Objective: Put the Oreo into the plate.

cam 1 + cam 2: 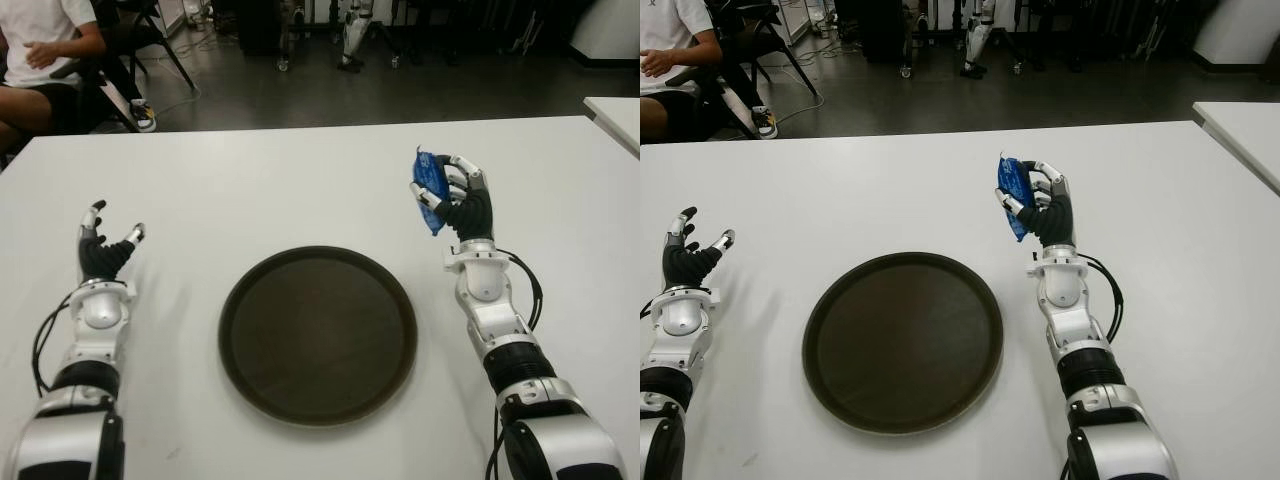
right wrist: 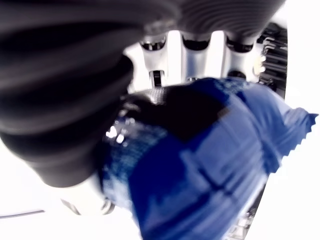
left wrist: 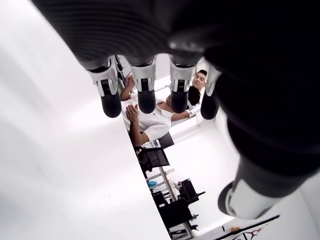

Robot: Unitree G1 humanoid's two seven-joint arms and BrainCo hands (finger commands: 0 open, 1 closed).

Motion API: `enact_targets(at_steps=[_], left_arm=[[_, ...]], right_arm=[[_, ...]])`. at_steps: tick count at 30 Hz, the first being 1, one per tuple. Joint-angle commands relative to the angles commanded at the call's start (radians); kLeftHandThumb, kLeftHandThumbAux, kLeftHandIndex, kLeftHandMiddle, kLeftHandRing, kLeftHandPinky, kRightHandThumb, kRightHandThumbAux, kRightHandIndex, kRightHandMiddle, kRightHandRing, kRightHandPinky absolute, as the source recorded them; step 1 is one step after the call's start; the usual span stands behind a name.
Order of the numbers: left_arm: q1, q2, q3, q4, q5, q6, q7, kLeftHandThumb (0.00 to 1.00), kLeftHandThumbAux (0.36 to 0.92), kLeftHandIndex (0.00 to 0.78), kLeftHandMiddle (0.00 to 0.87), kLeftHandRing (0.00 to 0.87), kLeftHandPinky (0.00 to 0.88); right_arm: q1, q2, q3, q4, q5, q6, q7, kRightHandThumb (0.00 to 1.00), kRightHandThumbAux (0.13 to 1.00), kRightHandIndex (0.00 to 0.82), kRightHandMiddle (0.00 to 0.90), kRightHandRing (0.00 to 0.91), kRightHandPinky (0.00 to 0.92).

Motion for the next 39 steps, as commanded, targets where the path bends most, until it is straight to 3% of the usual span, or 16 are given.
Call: enact_targets(at_steps=[19, 26, 39], left_arm=[[0.005, -0.003, -0.001, -0.011, 0.001, -0.023, -0.004, 0.000, 0.728, 0.008, 0.003, 0.000, 0.000], [0.005, 0.002, -0.009, -0.008, 0.015, -0.017, 0.010, 0.000, 0.738, 0.007, 0.004, 0.000, 0.000], [-0.004, 0.007, -0.004, 0.023, 0.009, -0.005, 0.005, 0.000, 0.708, 0.003, 0.000, 0.000, 0.000]], right_arm=[[0.047, -0.039, 0.062, -0.101, -0.042, -0.052, 0.134, 0.358, 0.784, 0.705, 0.837, 0.847, 0.841], [0.071, -0.028, 0.084, -0.153, -0.051, -0.024, 0.170, 0.374, 0.790, 0.725, 0.838, 0.843, 0.837], [0.092, -0.018, 0.144, -0.190, -0.037, -0.003, 0.292, 0.418, 0.766, 0.706, 0.834, 0.837, 0.829]])
